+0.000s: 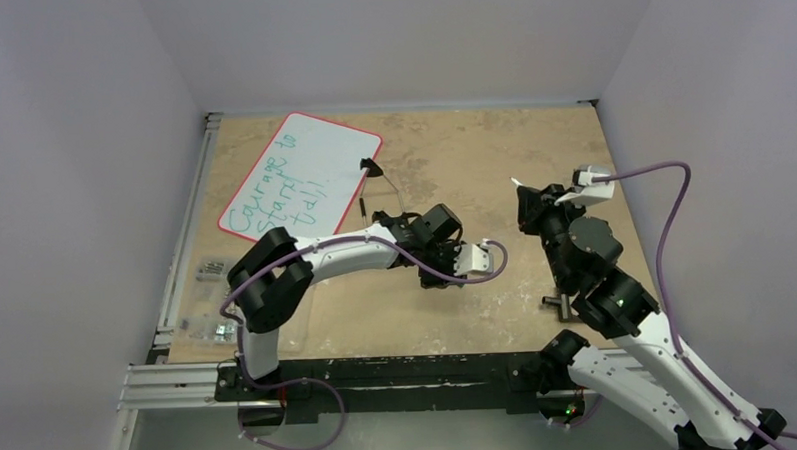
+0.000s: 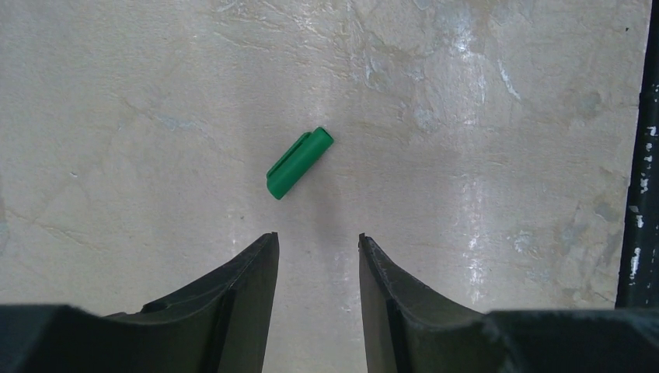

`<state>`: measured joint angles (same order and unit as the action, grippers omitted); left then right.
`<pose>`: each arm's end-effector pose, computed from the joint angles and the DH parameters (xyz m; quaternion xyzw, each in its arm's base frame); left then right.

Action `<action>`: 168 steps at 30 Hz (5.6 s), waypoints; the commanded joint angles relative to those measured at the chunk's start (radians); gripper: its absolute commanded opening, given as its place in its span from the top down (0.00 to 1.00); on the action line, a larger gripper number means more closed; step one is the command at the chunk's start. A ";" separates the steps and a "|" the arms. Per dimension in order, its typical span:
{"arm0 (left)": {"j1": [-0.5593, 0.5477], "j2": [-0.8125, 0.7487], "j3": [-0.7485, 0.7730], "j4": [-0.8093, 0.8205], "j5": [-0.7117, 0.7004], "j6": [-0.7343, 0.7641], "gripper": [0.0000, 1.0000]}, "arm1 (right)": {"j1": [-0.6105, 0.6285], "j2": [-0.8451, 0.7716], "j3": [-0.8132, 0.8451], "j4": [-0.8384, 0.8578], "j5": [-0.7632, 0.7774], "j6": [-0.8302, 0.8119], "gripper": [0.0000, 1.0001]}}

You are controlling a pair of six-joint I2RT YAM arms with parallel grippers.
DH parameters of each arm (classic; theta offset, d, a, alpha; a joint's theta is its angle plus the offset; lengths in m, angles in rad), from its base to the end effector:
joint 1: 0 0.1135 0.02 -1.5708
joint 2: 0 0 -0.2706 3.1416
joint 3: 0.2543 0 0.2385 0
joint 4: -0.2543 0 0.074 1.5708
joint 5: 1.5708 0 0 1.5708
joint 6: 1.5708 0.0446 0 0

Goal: Write a sentence on the whiteboard
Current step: Pick up the pen cap from the center of the board, then insert the whiteboard marker without the cap into the pen cap.

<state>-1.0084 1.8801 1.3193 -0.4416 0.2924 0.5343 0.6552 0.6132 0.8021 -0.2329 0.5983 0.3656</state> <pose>0.1984 -0.3390 0.2009 0.6913 0.6524 -0.2011 0.2368 0.1143 0.0562 0.3666 0.1020 0.7126 0.1370 0.6805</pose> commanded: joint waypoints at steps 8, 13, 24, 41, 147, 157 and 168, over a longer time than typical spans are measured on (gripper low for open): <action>-0.015 0.090 0.129 0.033 0.036 0.118 0.58 | -0.002 -0.029 0.082 0.012 0.071 -0.010 1.00; -0.023 0.149 0.195 -0.042 0.033 0.152 0.60 | -0.002 -0.036 0.089 0.013 0.070 -0.019 1.00; -0.025 0.193 0.178 -0.066 0.023 0.134 0.66 | -0.002 -0.036 0.088 0.014 0.072 -0.030 1.00; 0.000 0.012 0.091 -0.039 0.129 -0.038 1.00 | -0.002 0.002 0.120 0.064 0.073 -0.088 1.00; 0.335 -0.870 -0.145 -0.177 0.392 -0.190 1.00 | -0.006 0.439 0.148 0.227 -1.359 -0.005 1.00; 0.334 -0.823 -0.133 -0.131 0.384 -0.250 1.00 | -0.004 0.515 0.159 0.214 -1.315 -0.003 1.00; 0.298 -0.791 -0.153 0.067 0.287 -0.322 1.00 | 0.053 0.602 0.100 0.349 -1.175 0.321 1.00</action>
<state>-0.6682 1.0801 1.1465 -0.6464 0.5312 0.2649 0.6487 1.1618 0.9314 0.0441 -0.6636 0.5377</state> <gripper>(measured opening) 0.058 0.088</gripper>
